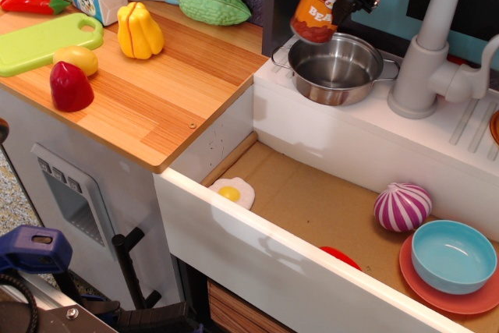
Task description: Put can in pot
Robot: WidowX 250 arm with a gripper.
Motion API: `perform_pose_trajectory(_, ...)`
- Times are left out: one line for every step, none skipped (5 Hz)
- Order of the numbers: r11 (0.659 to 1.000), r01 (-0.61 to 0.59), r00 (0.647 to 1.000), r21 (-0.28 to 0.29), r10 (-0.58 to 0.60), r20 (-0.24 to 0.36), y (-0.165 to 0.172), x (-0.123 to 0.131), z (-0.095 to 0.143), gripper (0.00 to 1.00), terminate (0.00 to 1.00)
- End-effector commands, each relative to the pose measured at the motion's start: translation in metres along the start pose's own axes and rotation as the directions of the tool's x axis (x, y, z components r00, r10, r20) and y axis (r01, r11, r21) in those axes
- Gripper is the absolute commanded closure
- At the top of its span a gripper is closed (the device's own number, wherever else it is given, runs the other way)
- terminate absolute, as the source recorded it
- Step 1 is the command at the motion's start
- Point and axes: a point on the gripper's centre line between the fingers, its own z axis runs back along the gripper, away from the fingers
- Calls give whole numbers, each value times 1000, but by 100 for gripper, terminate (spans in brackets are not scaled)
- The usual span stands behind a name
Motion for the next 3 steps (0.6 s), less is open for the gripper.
perform_pose_trajectory(999, 30, 996, -27, -27, 86, 6, 13, -3, 0, 0)
perform_pose_trajectory(999, 30, 996, -27, -27, 86, 6, 13, -3, 0, 0)
perform_pose_trajectory(999, 30, 996, -27, -27, 86, 6, 13, -3, 0, 100)
